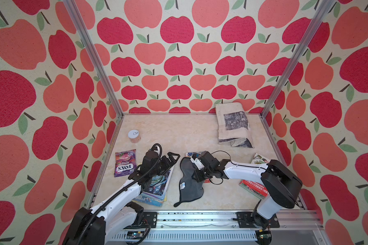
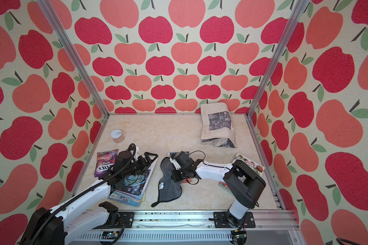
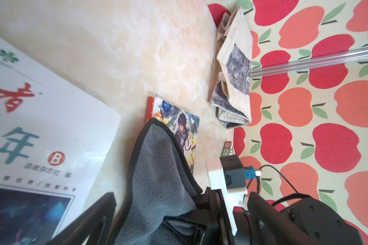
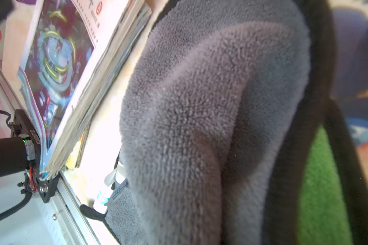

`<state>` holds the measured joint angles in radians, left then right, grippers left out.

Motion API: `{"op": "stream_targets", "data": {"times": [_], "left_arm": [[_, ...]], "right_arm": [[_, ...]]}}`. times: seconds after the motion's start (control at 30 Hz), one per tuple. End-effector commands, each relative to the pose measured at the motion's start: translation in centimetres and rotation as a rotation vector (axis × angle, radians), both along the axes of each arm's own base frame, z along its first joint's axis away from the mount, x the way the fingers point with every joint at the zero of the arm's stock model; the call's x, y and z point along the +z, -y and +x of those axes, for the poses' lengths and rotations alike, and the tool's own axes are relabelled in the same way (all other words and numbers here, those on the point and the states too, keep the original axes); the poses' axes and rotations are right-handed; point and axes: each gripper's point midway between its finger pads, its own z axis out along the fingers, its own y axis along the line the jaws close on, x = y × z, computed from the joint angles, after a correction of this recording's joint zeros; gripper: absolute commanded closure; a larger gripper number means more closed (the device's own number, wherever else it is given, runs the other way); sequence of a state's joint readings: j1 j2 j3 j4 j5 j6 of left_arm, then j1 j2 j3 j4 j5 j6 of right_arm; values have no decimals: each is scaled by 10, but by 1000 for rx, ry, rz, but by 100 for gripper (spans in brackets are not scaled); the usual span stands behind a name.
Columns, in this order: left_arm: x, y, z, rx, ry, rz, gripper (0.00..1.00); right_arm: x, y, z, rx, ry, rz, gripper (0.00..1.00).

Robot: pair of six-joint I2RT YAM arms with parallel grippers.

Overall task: Wipe the cover of the book
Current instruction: Adjust the book at the center of the board, then wipe the dirt from the cover of the book.

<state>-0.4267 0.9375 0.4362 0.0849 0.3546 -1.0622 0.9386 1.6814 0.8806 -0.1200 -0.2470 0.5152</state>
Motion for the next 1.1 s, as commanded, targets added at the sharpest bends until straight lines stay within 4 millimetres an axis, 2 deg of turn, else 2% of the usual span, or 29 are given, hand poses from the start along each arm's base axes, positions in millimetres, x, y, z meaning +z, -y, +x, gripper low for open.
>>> {"op": "stream_targets", "data": {"times": [0.0, 0.13, 0.27, 0.37, 0.47, 0.6, 0.87, 0.97, 1.07], "left_arm": [[-13, -20, -17, 9, -44, 72, 1], [-6, -32, -27, 33, -28, 76, 1], [-7, -39, -33, 57, -20, 65, 1], [-8, -39, -33, 68, -16, 52, 1], [-9, -36, -31, 57, -19, 44, 1], [-14, -33, -30, 36, -42, 55, 1], [-20, -28, -21, 27, -49, 51, 1], [-21, -26, -19, 18, -55, 53, 1], [-20, -24, -17, 14, -53, 51, 1]], "right_arm": [[-8, -8, 26, -46, -24, 1, 100], [-9, -16, 60, -92, -60, 36, 100], [-5, -15, 95, -143, -53, 56, 100], [-7, -13, 116, -164, -52, 51, 100], [-8, -14, 122, -167, -71, 58, 100], [-6, -16, 101, -127, -79, 69, 100], [-9, -17, 8, -23, -144, 87, 100], [-8, -9, -11, -25, -140, 81, 100], [-4, 0, -13, -44, -119, 76, 100]]}}
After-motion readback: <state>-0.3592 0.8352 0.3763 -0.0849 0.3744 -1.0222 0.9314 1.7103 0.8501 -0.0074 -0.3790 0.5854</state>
